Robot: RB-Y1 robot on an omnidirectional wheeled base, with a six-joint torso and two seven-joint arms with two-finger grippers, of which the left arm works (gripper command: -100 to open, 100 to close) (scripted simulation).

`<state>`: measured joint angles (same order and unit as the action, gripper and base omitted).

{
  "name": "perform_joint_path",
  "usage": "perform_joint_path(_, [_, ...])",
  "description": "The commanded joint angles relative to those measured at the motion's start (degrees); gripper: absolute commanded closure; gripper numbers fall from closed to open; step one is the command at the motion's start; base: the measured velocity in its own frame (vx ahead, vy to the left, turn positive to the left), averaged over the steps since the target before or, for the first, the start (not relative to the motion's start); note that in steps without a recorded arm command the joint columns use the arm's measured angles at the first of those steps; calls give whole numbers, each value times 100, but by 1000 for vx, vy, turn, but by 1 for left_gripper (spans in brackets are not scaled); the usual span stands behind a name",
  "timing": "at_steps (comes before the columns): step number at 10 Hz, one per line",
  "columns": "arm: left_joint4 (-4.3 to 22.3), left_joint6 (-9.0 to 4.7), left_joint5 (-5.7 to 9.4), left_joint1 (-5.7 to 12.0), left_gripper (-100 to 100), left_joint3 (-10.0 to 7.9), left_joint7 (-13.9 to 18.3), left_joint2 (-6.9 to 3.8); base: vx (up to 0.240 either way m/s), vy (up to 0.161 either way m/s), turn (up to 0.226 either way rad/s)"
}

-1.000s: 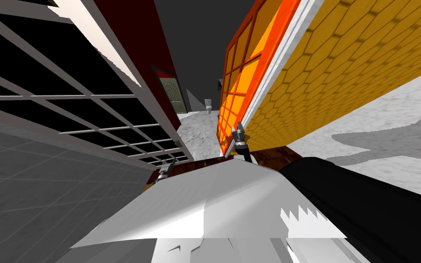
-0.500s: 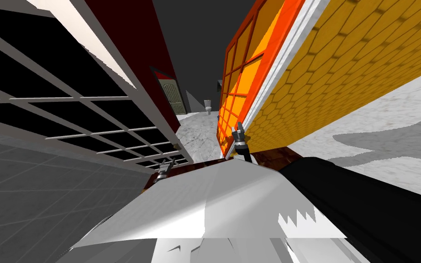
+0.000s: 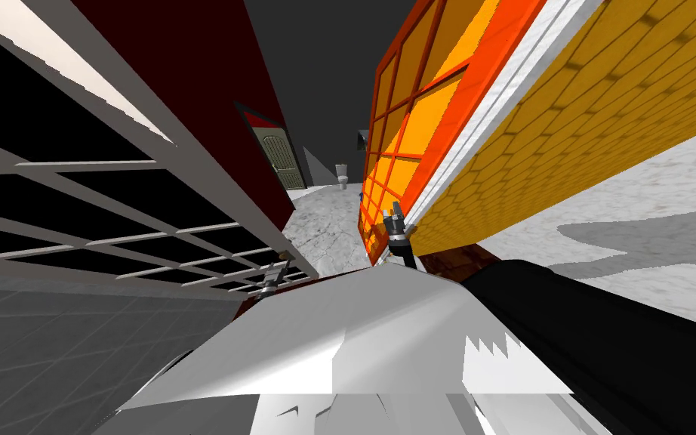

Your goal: Push the door open

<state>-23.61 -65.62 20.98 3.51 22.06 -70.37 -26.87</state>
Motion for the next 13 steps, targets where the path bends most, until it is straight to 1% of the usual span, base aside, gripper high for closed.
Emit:
perform_joint_path(1, [30,50,6,47,-100,-34,-14,22,224,31,-44])
perform_joint_path(2, [38,71,9,64,-100,-47,-21,32,201,8,-45])
perform_joint_path(3, [6,69,9,38,-100,-39,-22,20,74,-5,17])
perform_joint_path(4, [6,69,9,38,100,-39,-22,20,-15,-3,-10])
perform_joint_path(9, [6,69,9,38,100,-39,-22,20,-12,2,-3])
perform_joint_path(11, [-35,82,85,35,100,-86,312,82,22,16,-23])
perform_joint_path(13, [-67,87,144,33,100,-124,553,126,37,23,-35])
